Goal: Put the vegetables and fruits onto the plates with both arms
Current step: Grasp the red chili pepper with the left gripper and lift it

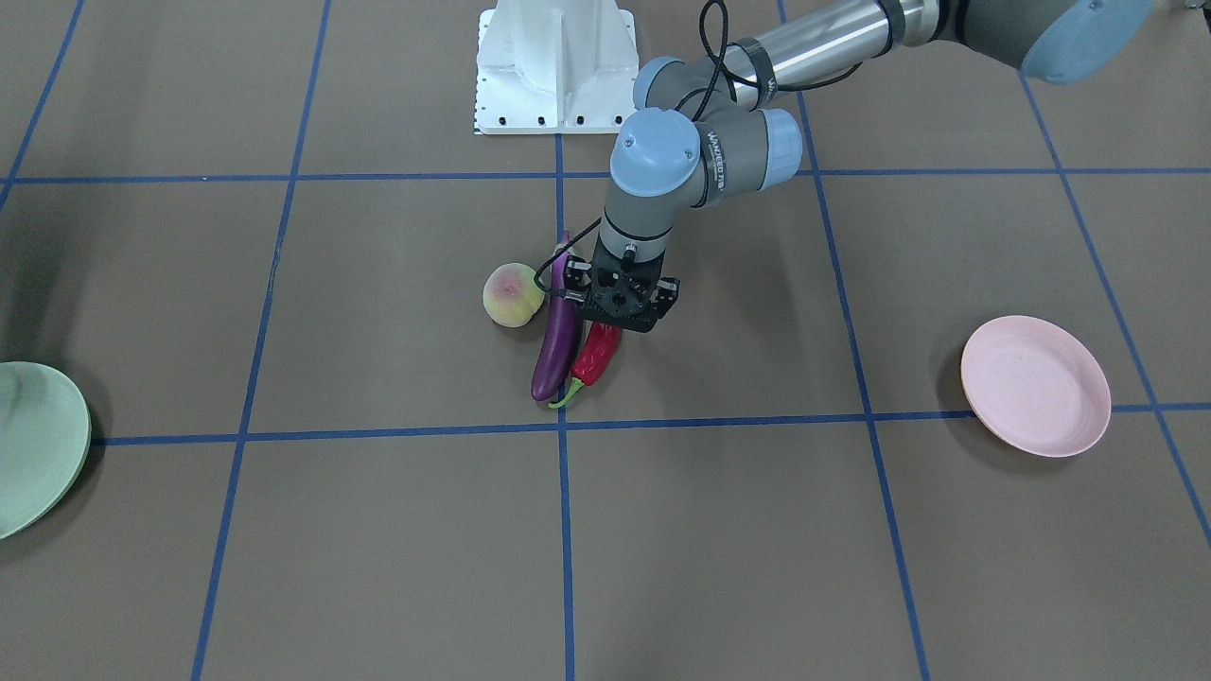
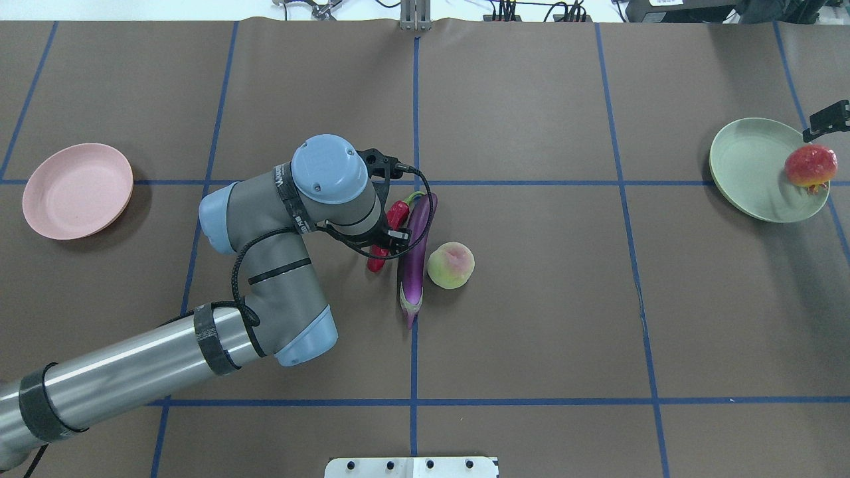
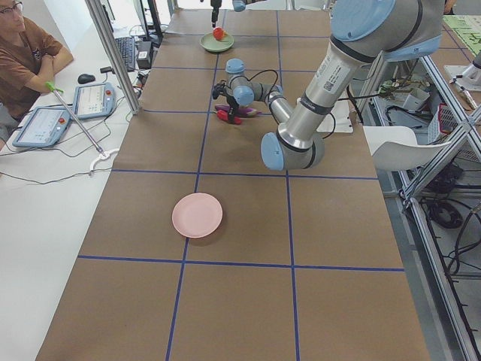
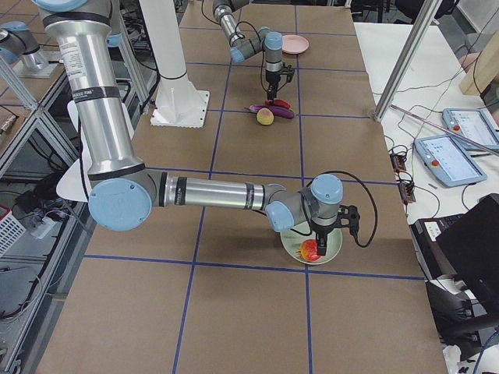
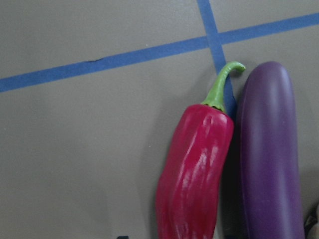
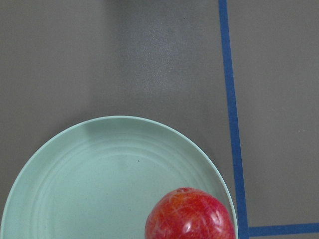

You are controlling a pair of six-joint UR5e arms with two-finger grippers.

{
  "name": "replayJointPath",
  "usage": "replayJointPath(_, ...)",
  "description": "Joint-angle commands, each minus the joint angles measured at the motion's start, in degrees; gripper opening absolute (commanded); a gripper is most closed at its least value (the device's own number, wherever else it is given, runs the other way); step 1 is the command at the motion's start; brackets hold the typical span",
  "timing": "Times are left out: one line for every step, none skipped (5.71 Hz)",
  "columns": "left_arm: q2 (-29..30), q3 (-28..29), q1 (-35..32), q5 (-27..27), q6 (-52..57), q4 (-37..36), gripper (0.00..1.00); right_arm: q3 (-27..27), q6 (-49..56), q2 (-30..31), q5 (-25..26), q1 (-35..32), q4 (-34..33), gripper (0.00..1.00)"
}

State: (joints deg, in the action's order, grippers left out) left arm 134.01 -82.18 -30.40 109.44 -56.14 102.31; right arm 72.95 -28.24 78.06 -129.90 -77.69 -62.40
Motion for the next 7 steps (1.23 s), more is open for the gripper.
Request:
replayJointPath(0.9, 1.1, 0.1, 0.0, 0.4, 0.0, 0.64, -0.1, -0.1, 0.2, 0.0, -0.3, -0.1, 1.00)
replayJointPath(0.9, 1.4, 0.1, 0.0, 0.5, 0.0, 0.58, -0.2, -0.4, 0.2, 0.0, -0.6, -0.2, 1.00)
replayJointPath(0.9, 1.6, 0.0, -0.8, 0.5, 0.0, 0.30, -0.2, -0.6, 0.1, 0.0, -1.1, -0.5, 1.00)
replayJointPath(0.9, 1.2, -0.2, -0.7, 0.5, -0.2, 0.00, 0.0, -0.2, -0.4, 0.0, -2.5, -3.1, 1.00)
replayJointPath(0.8, -1.5, -1.7, -0.7, 0.4, -0.3, 0.00, 0.3, -0.2, -0.9, -1.5, -3.9, -3.2, 1.00)
replayJointPath(-4.6, -8.4, -4.5, -0.1, 0.4, -0.5, 0.00, 2.7, -0.8, -0.9, -4.5, -4.0, -4.6, 1.00)
replayJointPath(-13.7, -16.6, -7.3, 0.1, 0.5, -0.6, 0.00, 6.6, -3.4, 0.2, -7.6, -4.0, -6.5, 1.00)
